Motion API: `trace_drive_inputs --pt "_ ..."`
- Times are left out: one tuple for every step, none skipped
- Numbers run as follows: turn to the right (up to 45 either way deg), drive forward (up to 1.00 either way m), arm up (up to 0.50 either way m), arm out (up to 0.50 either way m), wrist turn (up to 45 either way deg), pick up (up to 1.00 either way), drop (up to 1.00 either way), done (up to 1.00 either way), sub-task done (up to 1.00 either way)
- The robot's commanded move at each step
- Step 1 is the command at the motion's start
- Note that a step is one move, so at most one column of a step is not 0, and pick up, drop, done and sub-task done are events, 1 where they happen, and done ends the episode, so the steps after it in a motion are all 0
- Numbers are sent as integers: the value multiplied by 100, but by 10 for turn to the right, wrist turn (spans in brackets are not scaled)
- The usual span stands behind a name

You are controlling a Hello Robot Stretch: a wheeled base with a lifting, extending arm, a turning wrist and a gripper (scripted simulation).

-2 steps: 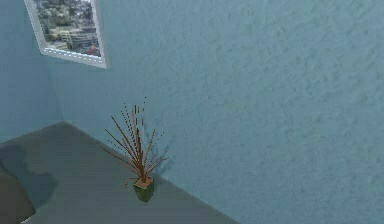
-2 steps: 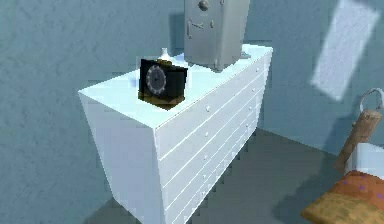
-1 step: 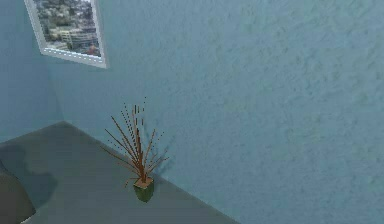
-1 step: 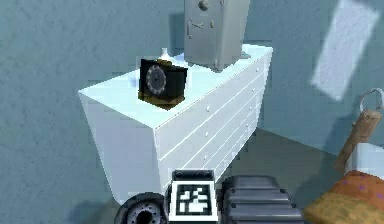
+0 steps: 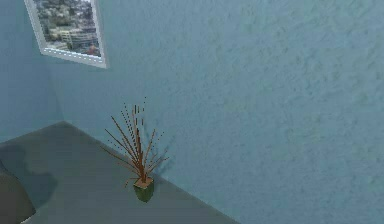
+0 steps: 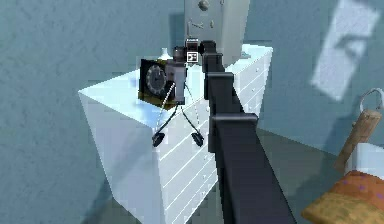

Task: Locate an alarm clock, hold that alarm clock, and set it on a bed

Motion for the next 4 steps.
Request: trace_drive_inputs --pt "0 0 0 0 450 0 0 0 0" --pt "0 0 0 0 450 0 0 0 0" --pt "0 0 0 0 450 0 0 0 0" --pt "0 0 0 0 210 0 0 0 0"
